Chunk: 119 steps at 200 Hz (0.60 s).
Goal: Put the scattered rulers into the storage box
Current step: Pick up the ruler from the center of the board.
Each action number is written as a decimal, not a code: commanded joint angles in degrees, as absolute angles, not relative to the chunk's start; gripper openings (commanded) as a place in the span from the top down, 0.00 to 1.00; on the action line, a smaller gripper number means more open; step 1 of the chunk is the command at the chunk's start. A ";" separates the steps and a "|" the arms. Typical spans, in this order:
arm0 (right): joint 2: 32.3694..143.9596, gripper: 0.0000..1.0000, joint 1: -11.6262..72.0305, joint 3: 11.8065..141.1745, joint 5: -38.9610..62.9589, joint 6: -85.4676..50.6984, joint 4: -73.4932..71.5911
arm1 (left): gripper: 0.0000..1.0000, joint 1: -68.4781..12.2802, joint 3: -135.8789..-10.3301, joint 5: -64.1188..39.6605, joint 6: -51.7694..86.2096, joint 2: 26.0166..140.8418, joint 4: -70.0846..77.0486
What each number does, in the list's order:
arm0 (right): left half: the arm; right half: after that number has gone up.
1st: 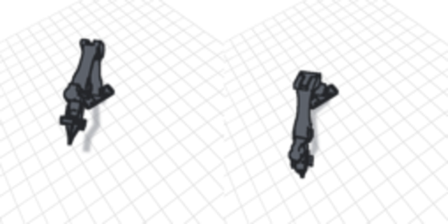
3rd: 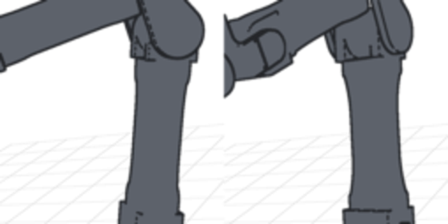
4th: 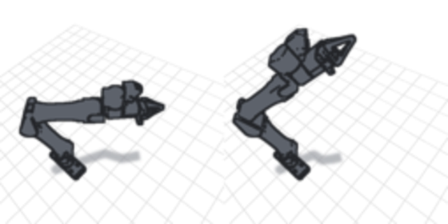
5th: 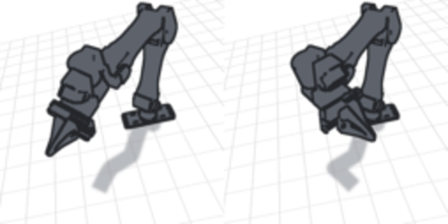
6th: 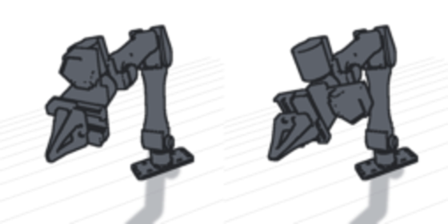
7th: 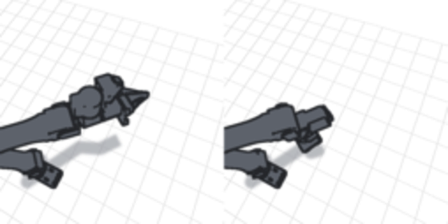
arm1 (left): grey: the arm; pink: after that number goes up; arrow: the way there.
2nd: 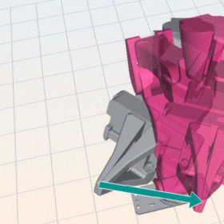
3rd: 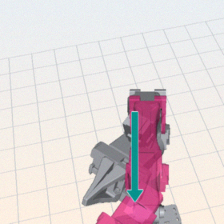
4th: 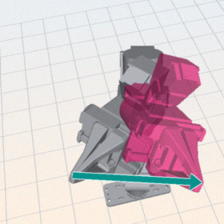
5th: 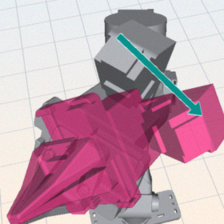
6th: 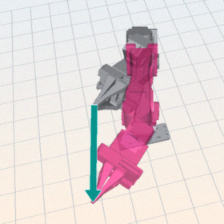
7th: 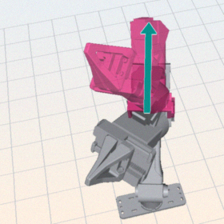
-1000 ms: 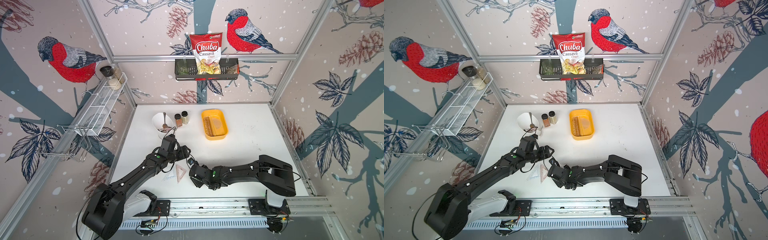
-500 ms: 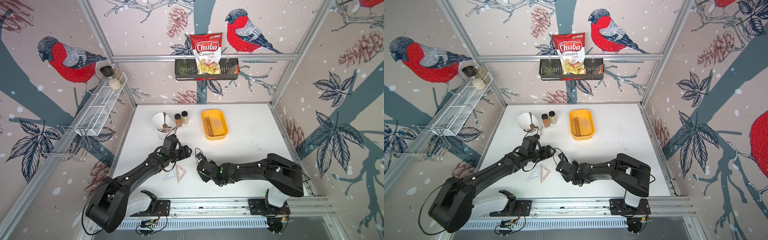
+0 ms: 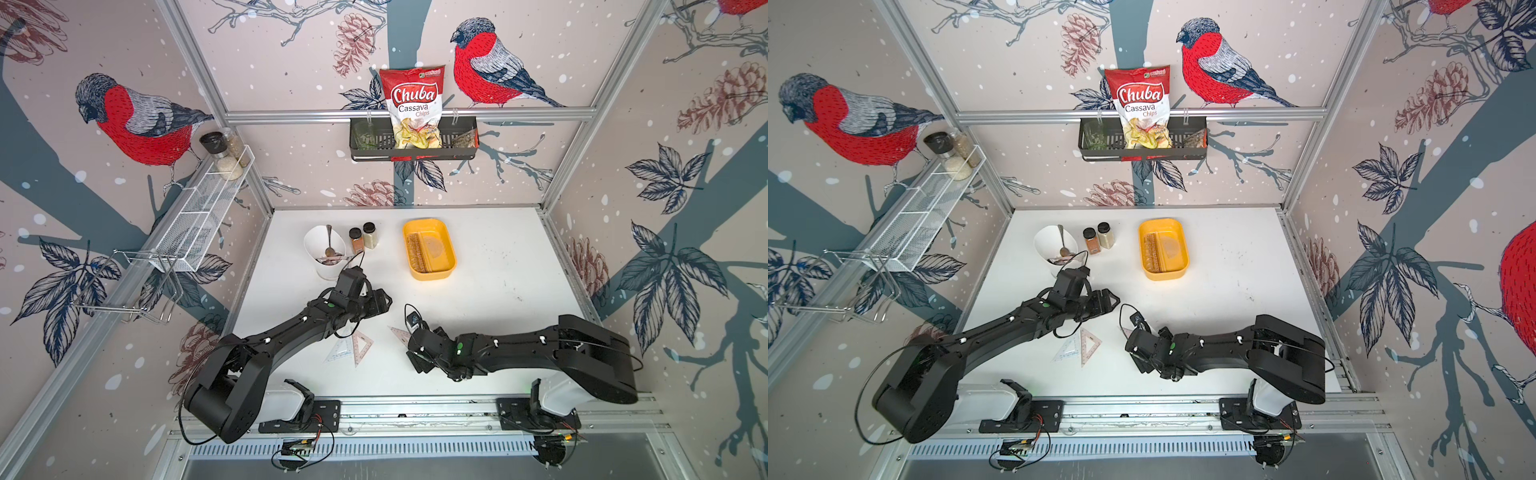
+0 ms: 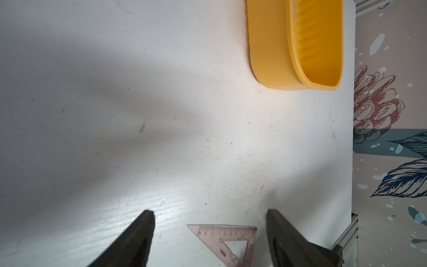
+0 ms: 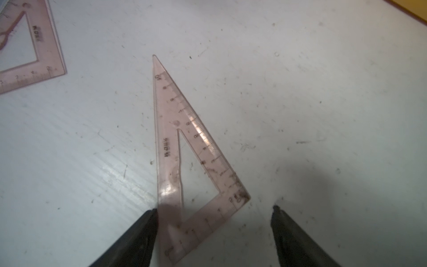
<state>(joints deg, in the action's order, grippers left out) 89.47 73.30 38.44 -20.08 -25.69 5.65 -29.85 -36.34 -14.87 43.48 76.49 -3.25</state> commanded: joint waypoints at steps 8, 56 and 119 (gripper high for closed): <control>88.06 0.18 72.71 36.81 -21.36 -27.43 7.00 | 0.20 -30.43 -37.04 -15.03 43.69 77.10 -1.32; 84.64 0.27 71.81 36.12 -19.48 -28.09 6.53 | 0.23 -31.26 -36.70 -15.22 43.76 77.70 -1.36; 72.06 0.68 59.12 23.75 6.37 -34.69 -16.26 | 0.34 -34.88 -32.24 -16.89 45.19 74.18 -4.93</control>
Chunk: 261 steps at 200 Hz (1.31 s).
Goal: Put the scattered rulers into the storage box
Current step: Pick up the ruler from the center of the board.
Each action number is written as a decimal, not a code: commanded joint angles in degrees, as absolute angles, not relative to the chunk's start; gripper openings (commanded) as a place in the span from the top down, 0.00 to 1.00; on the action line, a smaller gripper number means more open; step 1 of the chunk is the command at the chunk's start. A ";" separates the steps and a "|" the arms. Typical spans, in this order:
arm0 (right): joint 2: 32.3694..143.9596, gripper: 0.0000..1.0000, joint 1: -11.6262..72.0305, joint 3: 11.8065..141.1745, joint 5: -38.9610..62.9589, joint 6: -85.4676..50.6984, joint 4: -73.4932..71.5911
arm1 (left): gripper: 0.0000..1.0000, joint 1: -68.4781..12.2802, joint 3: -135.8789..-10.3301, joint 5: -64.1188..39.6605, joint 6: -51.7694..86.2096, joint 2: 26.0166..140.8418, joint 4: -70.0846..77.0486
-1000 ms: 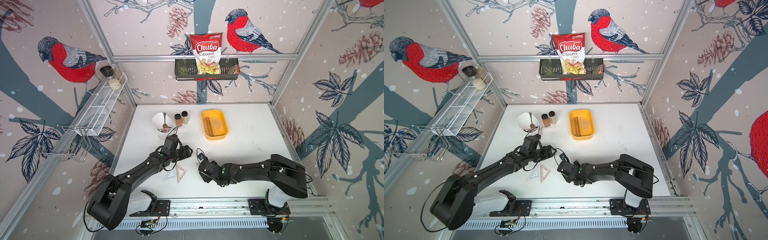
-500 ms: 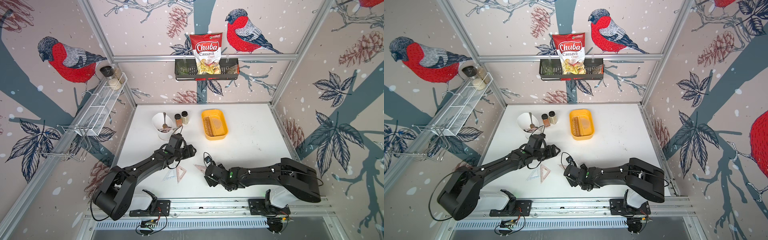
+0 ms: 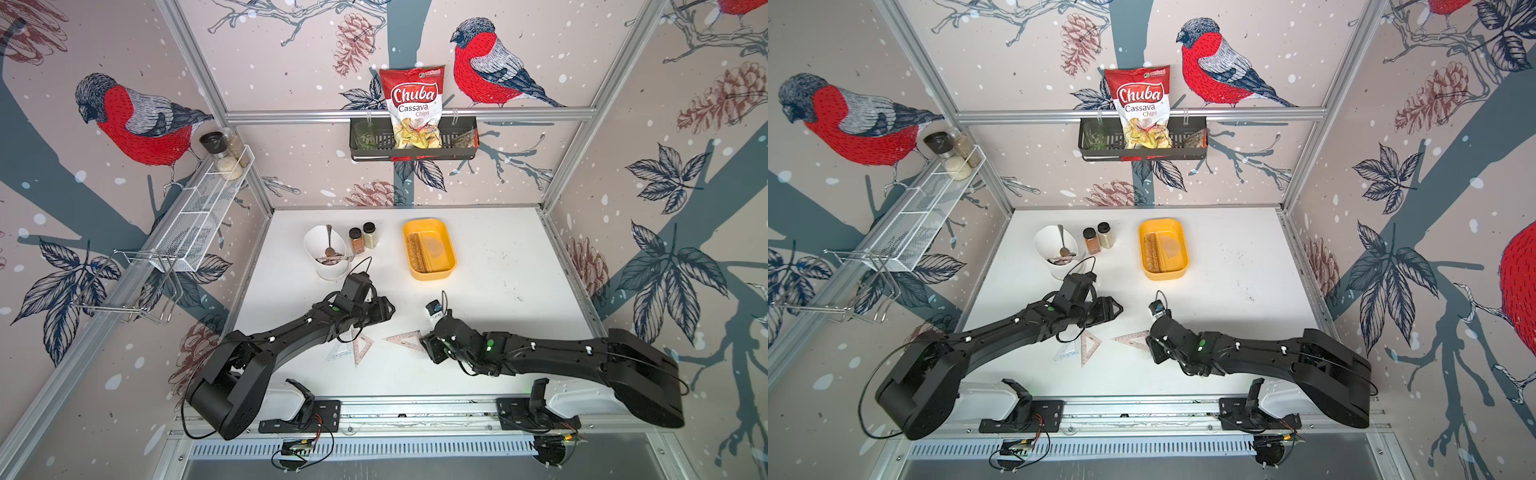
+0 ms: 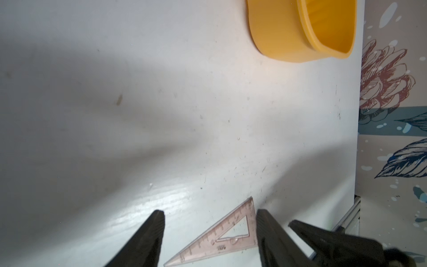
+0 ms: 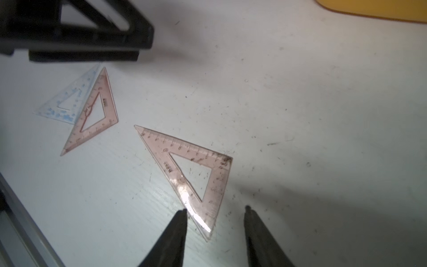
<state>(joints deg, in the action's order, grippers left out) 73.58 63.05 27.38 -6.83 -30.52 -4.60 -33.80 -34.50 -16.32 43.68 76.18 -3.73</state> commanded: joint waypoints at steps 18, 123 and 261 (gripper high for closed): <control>72.41 0.78 57.04 22.80 9.13 -34.99 -18.45 | 0.36 -34.98 -30.38 -16.44 46.79 72.87 -6.03; 81.63 0.85 55.00 23.10 12.26 -34.63 -22.80 | 0.41 -38.19 -29.92 -10.81 50.56 70.26 -10.25; 85.07 0.86 54.58 22.94 12.31 -34.45 -23.79 | 0.40 -38.85 -29.54 -12.52 50.91 72.47 -7.15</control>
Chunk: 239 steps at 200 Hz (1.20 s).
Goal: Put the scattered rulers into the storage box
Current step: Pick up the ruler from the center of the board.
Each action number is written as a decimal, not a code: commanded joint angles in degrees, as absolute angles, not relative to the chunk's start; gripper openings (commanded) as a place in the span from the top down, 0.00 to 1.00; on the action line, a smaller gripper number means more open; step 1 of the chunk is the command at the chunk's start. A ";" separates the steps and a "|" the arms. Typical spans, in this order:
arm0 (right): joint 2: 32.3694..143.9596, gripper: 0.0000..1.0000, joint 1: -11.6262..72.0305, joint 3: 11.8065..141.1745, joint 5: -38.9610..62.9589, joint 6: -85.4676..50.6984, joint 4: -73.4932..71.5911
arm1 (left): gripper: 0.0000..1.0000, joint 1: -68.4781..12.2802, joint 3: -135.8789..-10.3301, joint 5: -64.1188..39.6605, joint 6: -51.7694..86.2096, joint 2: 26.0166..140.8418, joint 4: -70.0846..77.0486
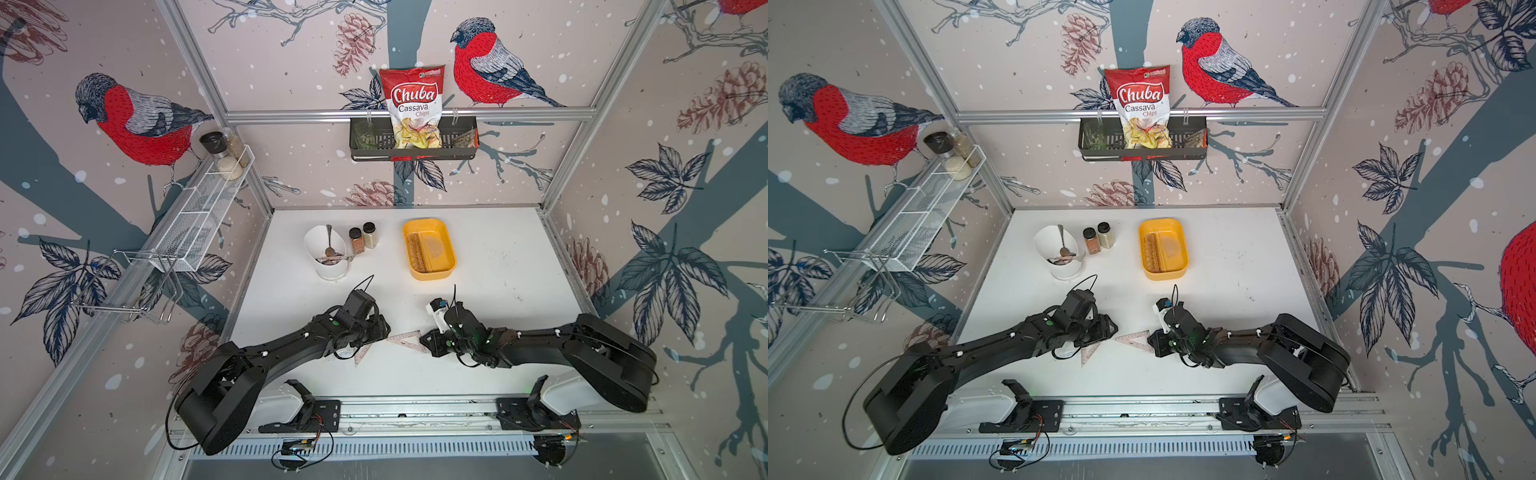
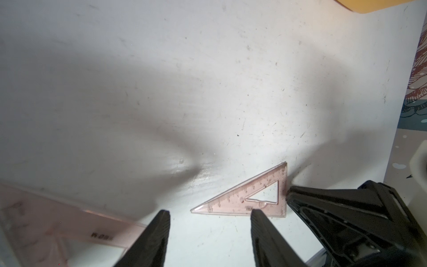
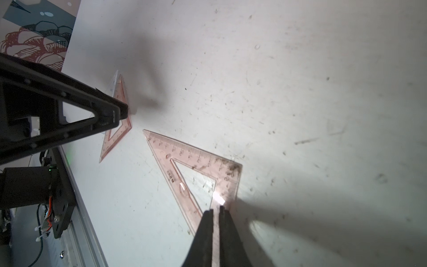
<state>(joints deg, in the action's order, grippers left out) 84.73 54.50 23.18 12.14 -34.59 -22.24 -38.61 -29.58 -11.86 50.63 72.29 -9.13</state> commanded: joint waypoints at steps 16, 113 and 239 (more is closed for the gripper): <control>85.34 0.86 54.58 22.81 12.30 -34.46 -23.89 | 0.40 -38.85 -29.27 -13.09 50.98 72.68 -6.38; 86.58 0.87 54.58 22.32 12.39 -34.65 -24.70 | 0.41 -38.94 -27.15 -16.40 52.12 74.09 -1.00; 87.01 0.88 54.56 21.88 12.64 -34.63 -25.15 | 0.55 -38.93 -28.17 -16.66 50.32 79.05 2.83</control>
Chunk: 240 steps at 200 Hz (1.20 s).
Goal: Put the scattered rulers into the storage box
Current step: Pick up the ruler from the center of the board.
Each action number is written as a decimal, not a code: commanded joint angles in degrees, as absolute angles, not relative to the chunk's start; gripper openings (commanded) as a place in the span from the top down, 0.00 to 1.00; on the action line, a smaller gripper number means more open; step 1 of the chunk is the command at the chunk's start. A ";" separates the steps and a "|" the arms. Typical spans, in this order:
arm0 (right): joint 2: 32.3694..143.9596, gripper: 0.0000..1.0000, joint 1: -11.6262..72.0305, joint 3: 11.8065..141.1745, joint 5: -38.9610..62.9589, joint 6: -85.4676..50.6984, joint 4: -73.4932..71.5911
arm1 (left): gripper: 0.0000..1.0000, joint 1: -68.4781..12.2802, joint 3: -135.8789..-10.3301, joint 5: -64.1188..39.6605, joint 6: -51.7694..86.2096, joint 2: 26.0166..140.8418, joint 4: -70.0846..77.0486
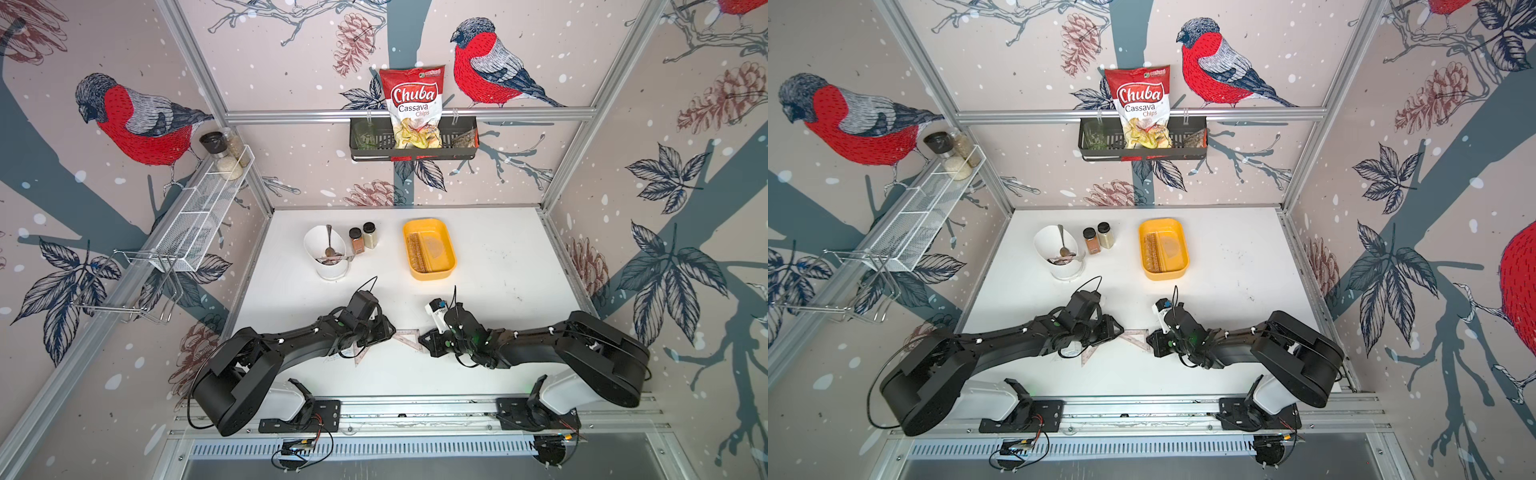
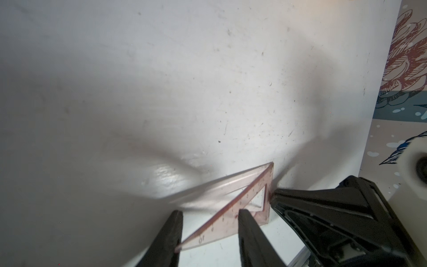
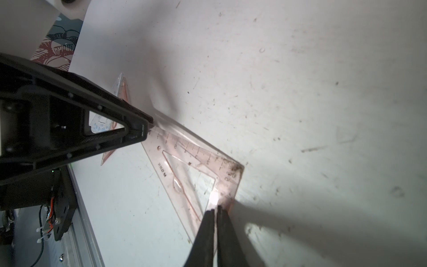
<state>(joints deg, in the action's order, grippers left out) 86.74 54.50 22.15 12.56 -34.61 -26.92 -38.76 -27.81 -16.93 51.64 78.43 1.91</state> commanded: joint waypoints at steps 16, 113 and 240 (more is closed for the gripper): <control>87.09 0.88 54.58 21.93 12.66 -34.50 -25.22 | 0.55 -38.89 -28.28 -16.70 50.32 79.60 3.40; 87.37 0.88 54.57 22.10 12.48 -34.45 -24.80 | 0.83 -38.94 -28.12 -17.99 50.63 79.64 4.66; 75.66 0.64 49.19 22.80 17.07 -35.04 -19.34 | 1.00 -38.63 -30.14 -19.68 51.85 74.83 2.89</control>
